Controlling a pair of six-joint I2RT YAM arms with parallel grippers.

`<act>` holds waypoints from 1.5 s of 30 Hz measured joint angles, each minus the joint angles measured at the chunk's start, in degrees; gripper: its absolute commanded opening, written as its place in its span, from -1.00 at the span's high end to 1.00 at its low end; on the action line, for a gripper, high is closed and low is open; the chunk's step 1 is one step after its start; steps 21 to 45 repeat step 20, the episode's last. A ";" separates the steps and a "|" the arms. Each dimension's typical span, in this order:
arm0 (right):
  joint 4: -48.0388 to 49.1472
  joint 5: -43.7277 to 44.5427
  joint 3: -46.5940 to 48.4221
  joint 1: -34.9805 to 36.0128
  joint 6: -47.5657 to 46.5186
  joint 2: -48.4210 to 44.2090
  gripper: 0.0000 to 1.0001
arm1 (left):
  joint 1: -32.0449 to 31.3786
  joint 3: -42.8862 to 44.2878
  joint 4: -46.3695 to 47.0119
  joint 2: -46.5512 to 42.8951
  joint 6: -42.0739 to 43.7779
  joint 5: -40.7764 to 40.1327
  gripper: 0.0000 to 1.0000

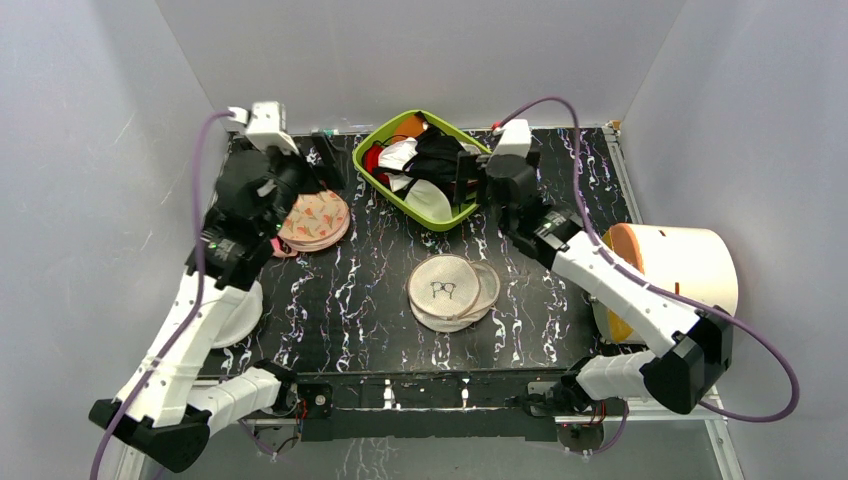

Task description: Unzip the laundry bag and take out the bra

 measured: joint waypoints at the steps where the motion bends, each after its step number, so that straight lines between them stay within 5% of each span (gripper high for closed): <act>1: -0.17 0.13 1.31 -0.66 -1.05 -0.74 -0.96 | 0.00 2.69 0.26 -0.17 0.04 0.59 -0.97; 7: 1.90 -5.01 4.98 -0.90 -5.64 -10.34 -0.96 | 0.00 9.46 4.46 -3.52 0.63 1.66 -0.97; 20: 6.78 -8.00 12.15 -0.79 -10.01 -19.96 -0.96 | 0.00 8.59 10.54 -7.54 3.87 0.98 -0.97; 45: 6.78 -8.00 12.15 -0.79 -10.01 -19.96 -0.96 | 0.00 8.59 10.54 -7.54 3.87 0.98 -0.97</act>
